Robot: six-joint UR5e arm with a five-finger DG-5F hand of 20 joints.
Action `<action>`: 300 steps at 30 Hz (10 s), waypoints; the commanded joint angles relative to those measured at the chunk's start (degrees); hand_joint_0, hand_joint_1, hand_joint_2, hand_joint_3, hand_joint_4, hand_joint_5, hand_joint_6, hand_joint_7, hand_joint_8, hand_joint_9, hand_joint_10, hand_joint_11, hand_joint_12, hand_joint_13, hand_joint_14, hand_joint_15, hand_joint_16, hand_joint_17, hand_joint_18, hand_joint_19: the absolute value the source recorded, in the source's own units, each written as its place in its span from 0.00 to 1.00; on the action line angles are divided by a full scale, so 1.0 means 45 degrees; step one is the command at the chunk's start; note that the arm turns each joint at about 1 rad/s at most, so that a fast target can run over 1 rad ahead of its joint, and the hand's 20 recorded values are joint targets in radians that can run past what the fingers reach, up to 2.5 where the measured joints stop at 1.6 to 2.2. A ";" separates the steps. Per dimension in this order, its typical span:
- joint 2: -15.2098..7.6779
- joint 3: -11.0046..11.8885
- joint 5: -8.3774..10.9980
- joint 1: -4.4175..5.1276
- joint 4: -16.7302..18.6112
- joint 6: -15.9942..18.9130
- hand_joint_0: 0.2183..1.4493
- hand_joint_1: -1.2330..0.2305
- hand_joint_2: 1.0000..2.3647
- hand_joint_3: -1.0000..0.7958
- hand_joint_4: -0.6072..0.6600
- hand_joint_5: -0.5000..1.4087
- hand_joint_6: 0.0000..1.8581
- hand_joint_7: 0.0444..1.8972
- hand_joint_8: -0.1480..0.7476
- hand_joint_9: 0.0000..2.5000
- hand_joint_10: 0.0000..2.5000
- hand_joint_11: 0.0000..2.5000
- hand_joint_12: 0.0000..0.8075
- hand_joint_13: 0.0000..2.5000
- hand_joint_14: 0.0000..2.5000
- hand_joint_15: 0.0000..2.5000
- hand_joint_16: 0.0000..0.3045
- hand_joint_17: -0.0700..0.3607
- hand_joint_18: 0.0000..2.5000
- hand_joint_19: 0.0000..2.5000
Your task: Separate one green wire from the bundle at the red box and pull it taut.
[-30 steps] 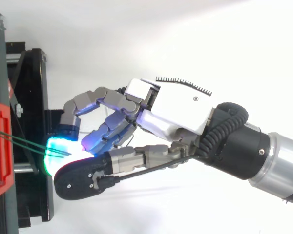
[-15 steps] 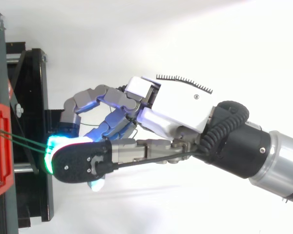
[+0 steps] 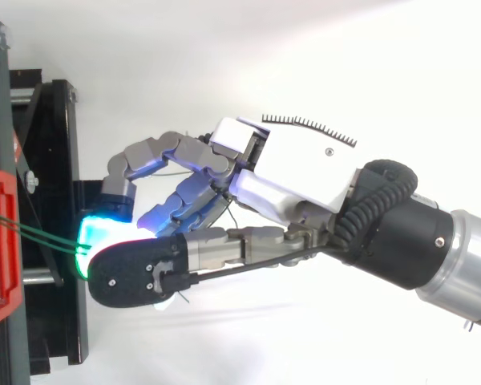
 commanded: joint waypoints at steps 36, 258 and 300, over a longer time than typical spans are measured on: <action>0.0176 0.0001 0.0000 -0.0051 -0.0495 -0.0055 0.37 0.21 0.00 0.28 0.46 0.17 0.50 0.53 0.41 0.43 0.01 0.37 0.41 0.46 0.01 0.29 0.14 0.39 0.36 0.22; 0.0860 -0.0428 -0.0078 -0.0148 -0.0769 -0.1090 0.33 0.36 0.01 0.33 0.46 0.16 0.48 0.54 0.42 0.45 0.01 0.37 0.37 0.62 0.01 0.52 0.17 0.43 0.38 0.27; 0.0840 -0.0370 -0.0117 -0.0187 -0.1159 -0.0817 0.23 0.39 0.00 0.28 0.48 0.16 0.49 0.52 0.42 0.53 0.01 0.51 0.35 0.70 0.00 0.60 0.18 0.44 0.42 0.26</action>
